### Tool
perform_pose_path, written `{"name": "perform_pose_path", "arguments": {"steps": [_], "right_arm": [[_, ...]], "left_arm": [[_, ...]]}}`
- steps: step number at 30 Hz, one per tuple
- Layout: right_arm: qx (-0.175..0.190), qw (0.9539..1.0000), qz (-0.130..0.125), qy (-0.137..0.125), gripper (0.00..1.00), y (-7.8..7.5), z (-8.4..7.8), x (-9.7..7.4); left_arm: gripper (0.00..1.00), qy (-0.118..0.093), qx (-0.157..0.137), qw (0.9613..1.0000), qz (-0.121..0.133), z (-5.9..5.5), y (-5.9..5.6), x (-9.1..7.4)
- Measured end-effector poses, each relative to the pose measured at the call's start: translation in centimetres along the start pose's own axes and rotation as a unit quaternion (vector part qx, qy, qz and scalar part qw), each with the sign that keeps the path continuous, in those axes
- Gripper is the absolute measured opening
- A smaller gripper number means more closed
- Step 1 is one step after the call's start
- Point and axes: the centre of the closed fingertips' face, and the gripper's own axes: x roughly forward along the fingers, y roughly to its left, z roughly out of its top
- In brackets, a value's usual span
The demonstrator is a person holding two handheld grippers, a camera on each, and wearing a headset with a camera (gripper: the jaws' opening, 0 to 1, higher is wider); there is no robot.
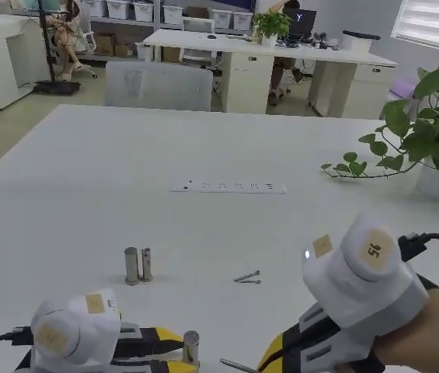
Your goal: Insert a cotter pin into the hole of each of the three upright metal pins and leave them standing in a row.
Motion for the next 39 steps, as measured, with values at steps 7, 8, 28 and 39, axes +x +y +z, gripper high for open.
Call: {"name": "perform_pose_path", "arguments": {"steps": [7, 8, 28, 39], "right_arm": [[0.051, 0.9986, -0.011, 0.002, 0.04, -0.4, 0.2, 0.7], [0.055, 0.9984, -0.013, 0.002, 0.03, -0.5, 0.2, 0.8], [0.123, 0.9906, -0.054, 0.030, 0.03, -1.7, -0.3, 2.8], [0.106, 0.9912, -0.069, 0.039, 0.03, -2.5, -0.1, 2.9]], "left_arm": [[0.17, -0.004, 0.002, 1.0000, 0.006, 0.2, -0.3, 0.3], [0.16, -0.005, 0.002, 1.0000, 0.007, 0.2, -0.3, 0.3], [0.12, 0.000, -0.008, 0.9993, 0.036, 0.0, -0.3, 0.8], [0.11, 0.000, -0.026, 0.9974, 0.067, 0.1, -0.2, 1.0]]}}
